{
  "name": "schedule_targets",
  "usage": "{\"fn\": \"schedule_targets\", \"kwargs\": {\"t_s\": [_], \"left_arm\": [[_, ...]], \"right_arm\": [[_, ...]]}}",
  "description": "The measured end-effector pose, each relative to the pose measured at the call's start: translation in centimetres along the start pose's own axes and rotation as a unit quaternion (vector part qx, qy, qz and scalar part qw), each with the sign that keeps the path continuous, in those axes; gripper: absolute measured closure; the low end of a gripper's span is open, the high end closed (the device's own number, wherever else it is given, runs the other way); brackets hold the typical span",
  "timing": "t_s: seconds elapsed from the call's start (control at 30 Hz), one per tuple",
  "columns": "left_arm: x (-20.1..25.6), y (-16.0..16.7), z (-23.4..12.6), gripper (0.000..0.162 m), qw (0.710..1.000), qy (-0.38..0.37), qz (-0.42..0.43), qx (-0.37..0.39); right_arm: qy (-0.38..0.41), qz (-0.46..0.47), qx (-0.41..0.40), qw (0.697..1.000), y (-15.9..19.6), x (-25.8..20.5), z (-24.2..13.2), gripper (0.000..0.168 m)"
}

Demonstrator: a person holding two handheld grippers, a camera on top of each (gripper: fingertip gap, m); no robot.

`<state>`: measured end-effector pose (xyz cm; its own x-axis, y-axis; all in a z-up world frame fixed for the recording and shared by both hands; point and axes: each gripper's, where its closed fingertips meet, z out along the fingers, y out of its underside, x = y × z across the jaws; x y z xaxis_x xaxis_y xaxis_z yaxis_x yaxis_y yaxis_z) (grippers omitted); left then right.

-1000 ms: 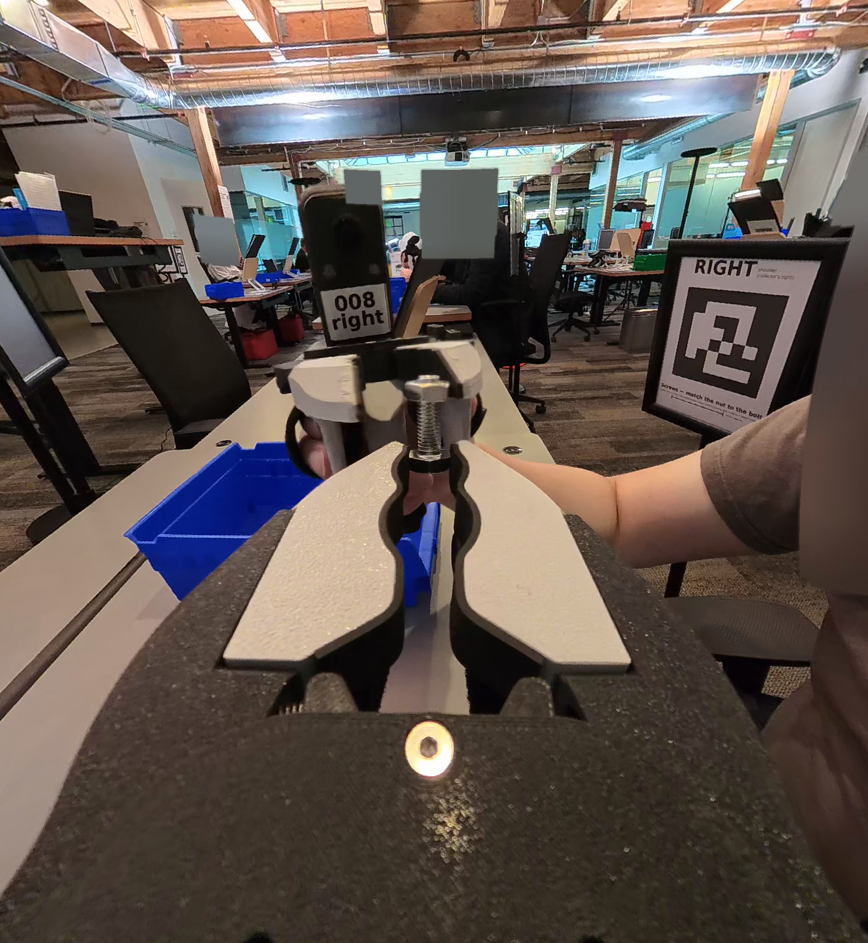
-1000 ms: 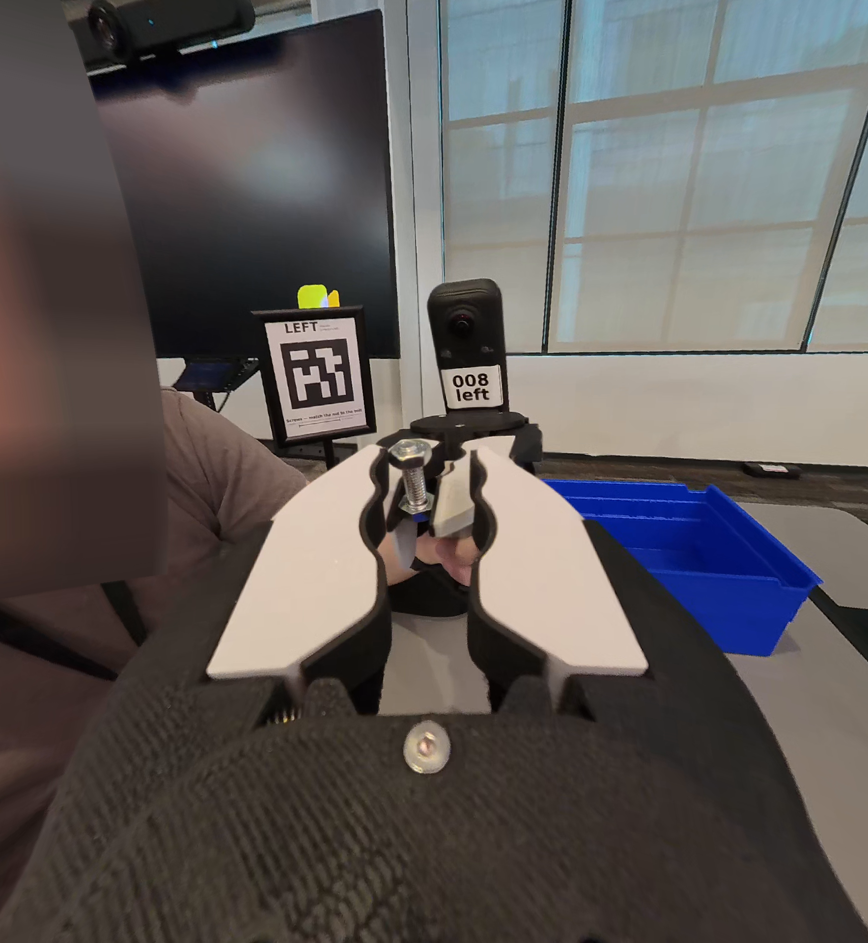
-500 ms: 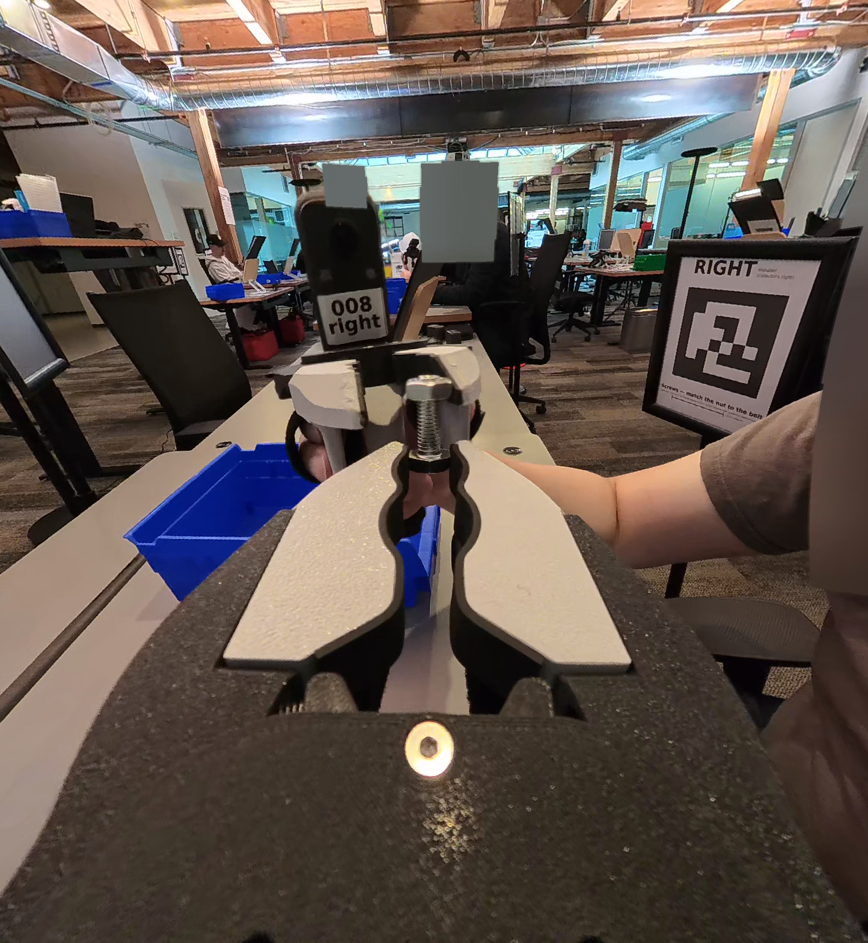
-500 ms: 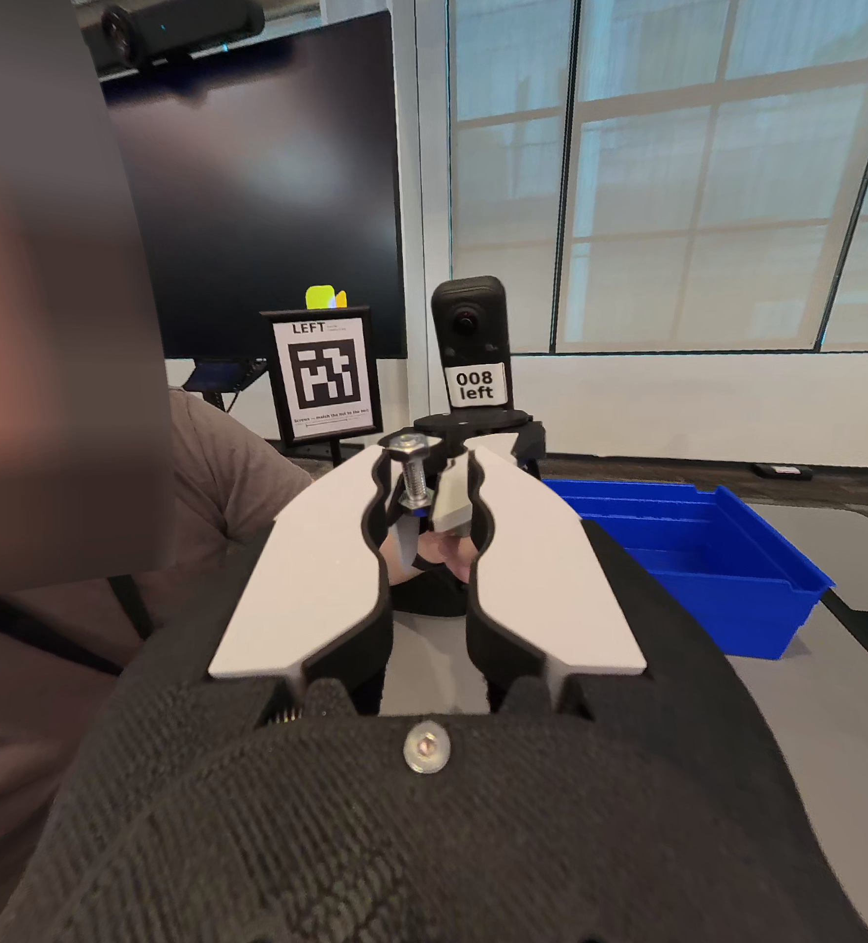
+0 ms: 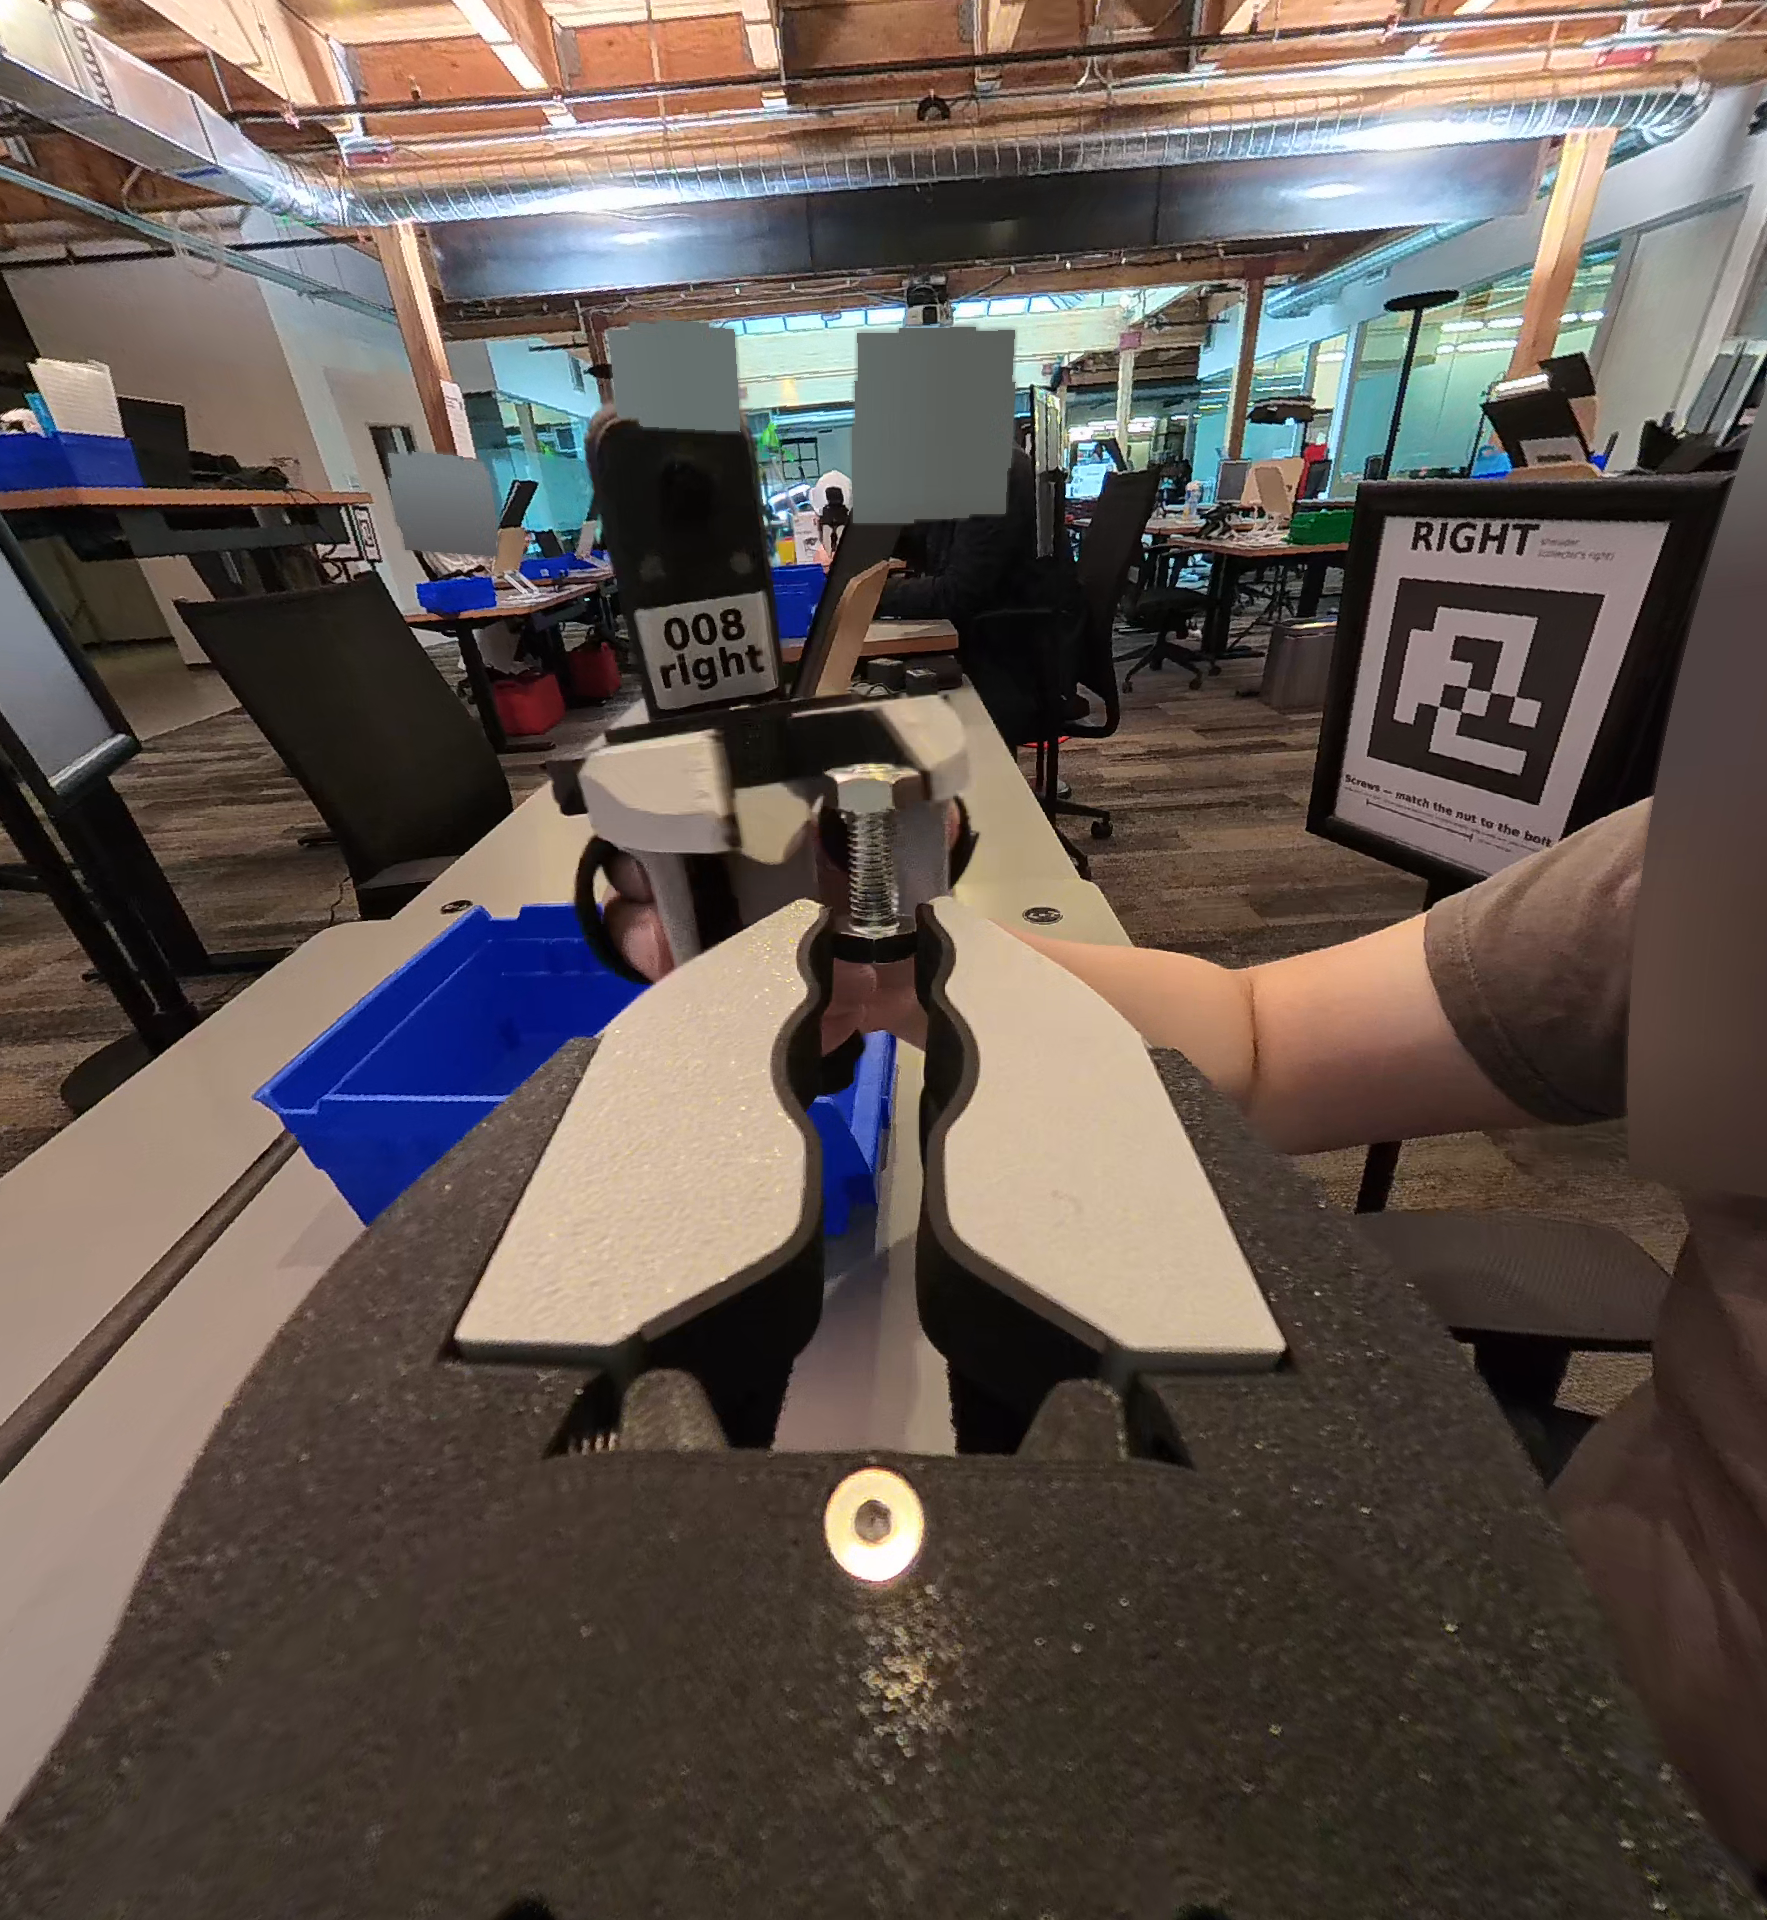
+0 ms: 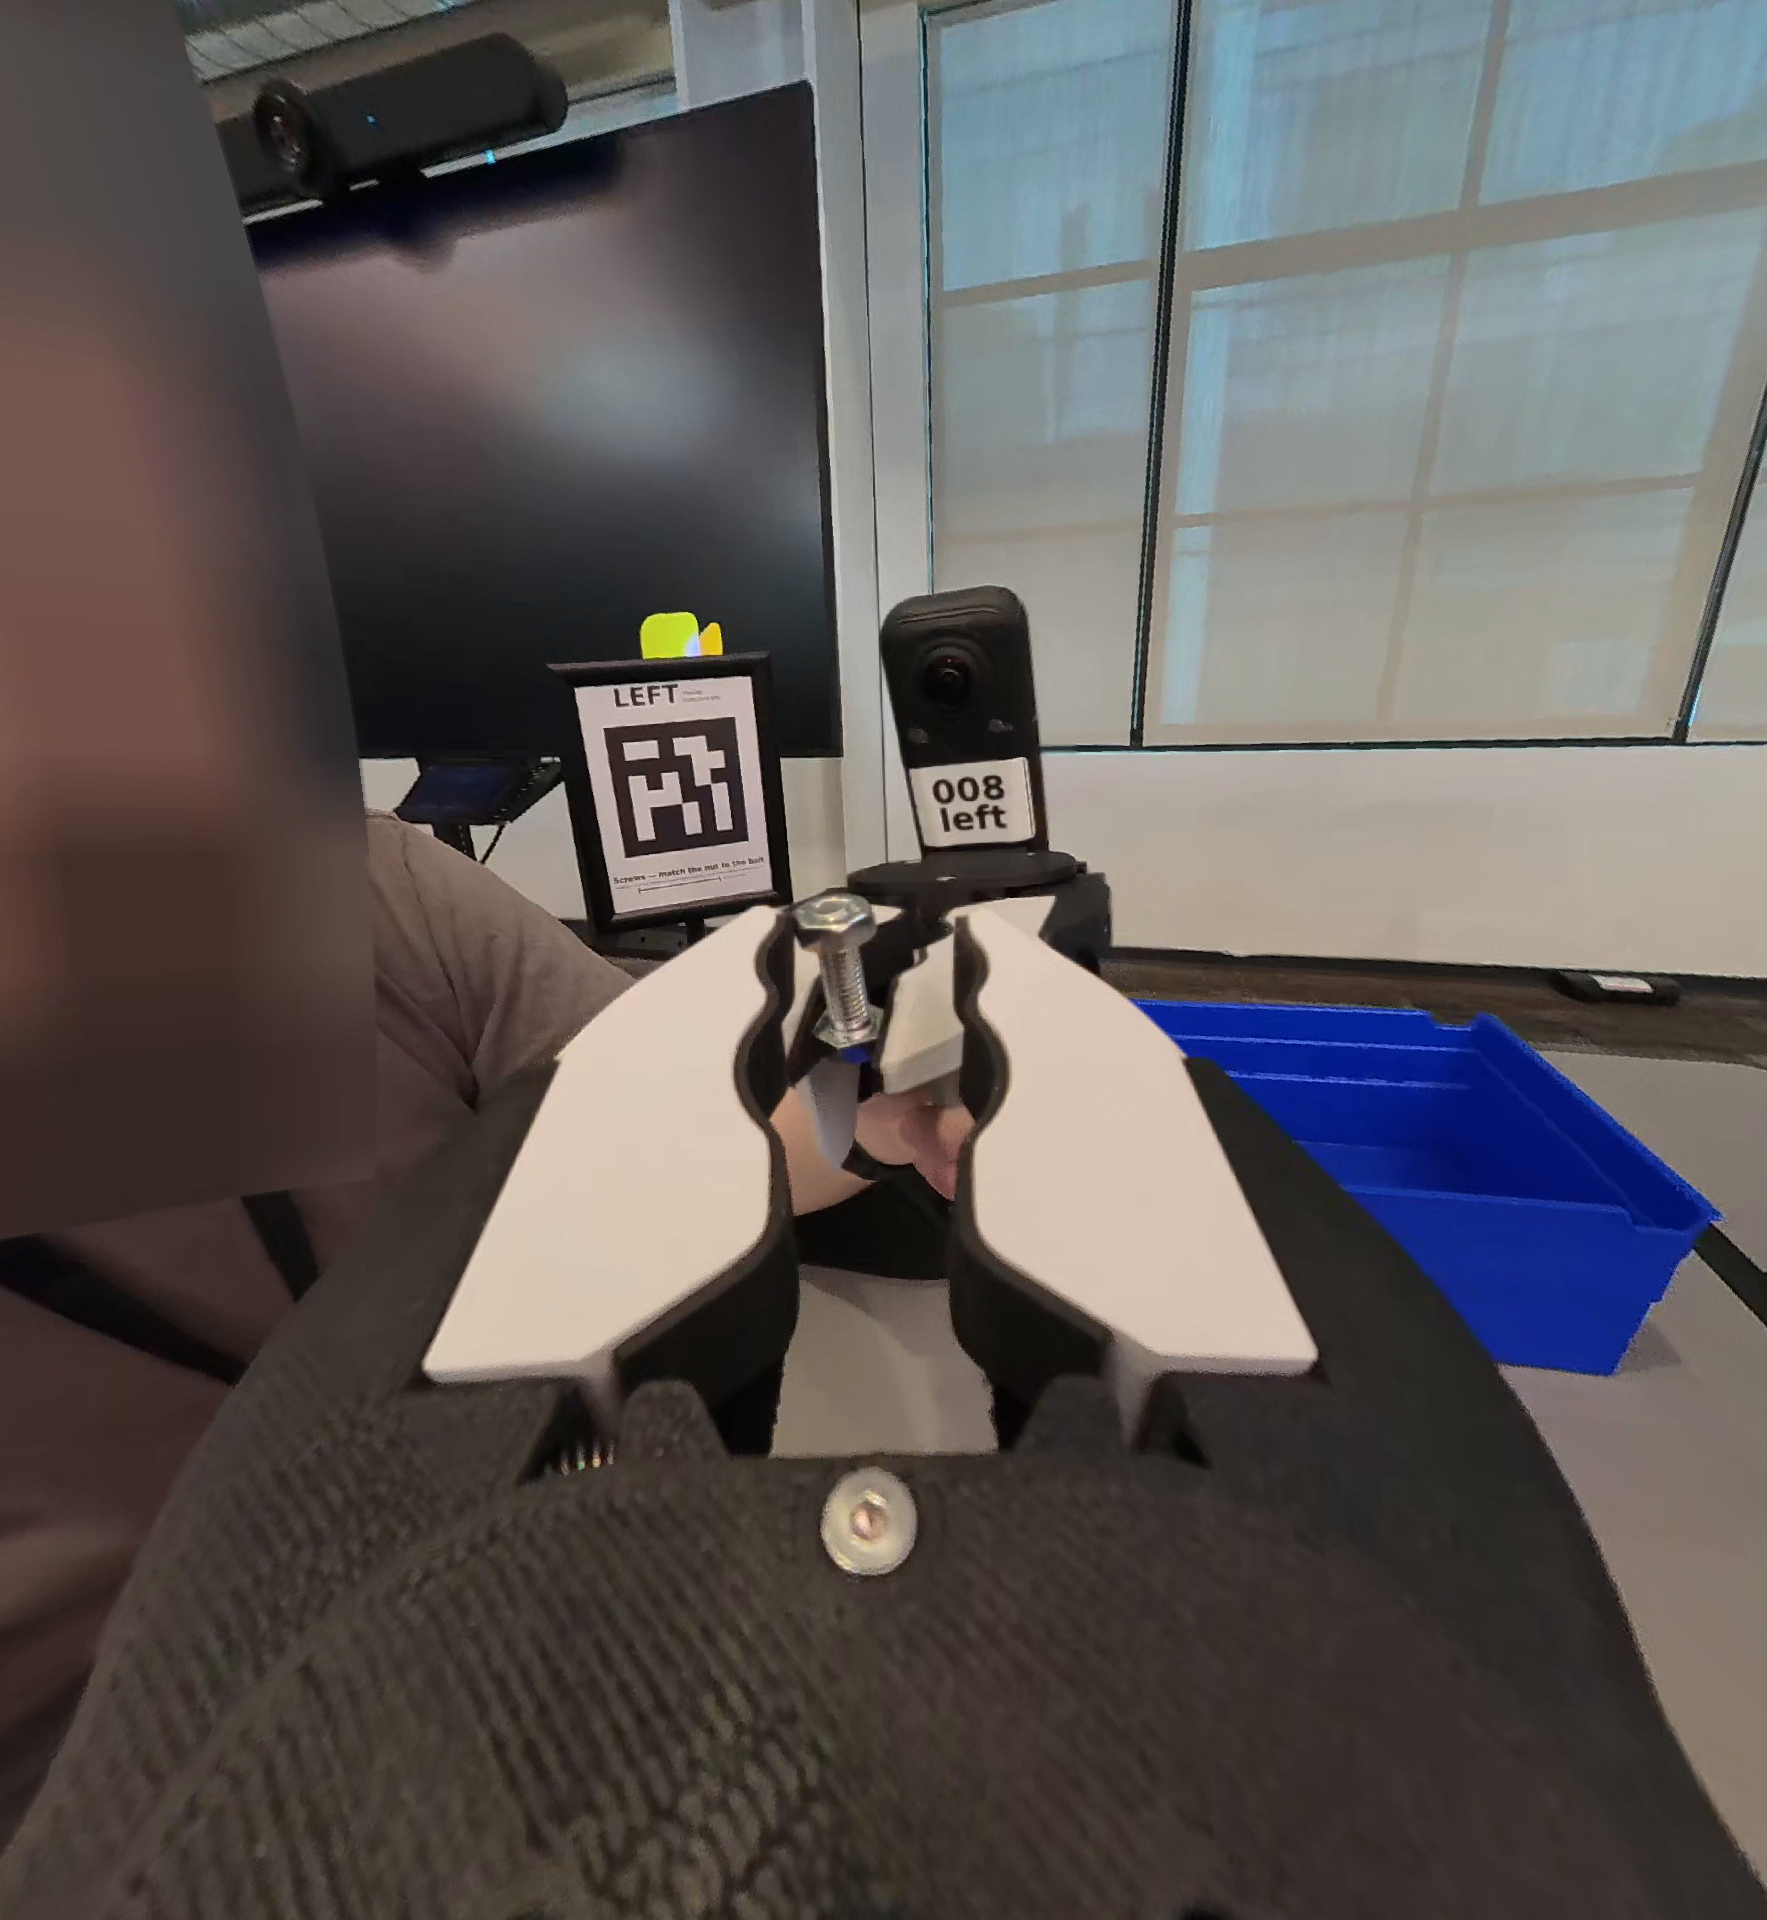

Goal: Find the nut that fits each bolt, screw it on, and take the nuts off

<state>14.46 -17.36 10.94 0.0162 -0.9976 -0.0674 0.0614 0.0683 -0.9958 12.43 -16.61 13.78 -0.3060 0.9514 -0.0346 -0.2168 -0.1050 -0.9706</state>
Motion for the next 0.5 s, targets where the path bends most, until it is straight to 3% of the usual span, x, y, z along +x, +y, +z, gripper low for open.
{"fn": "schedule_targets", "kwargs": {"t_s": [0.17,0.5], "left_arm": [[0.0,-0.3,-0.2,0.148,1.000,-0.001,0.000,0.005],[0.3,-0.2,0.0,0.148,1.000,0.002,0.001,0.003]], "right_arm": [[0.003,0.016,0.035,0.999,-1.2,0.5,-1.3,0.140],[-0.003,-0.001,0.003,1.000,-0.2,-0.2,0.0,0.139]]}}
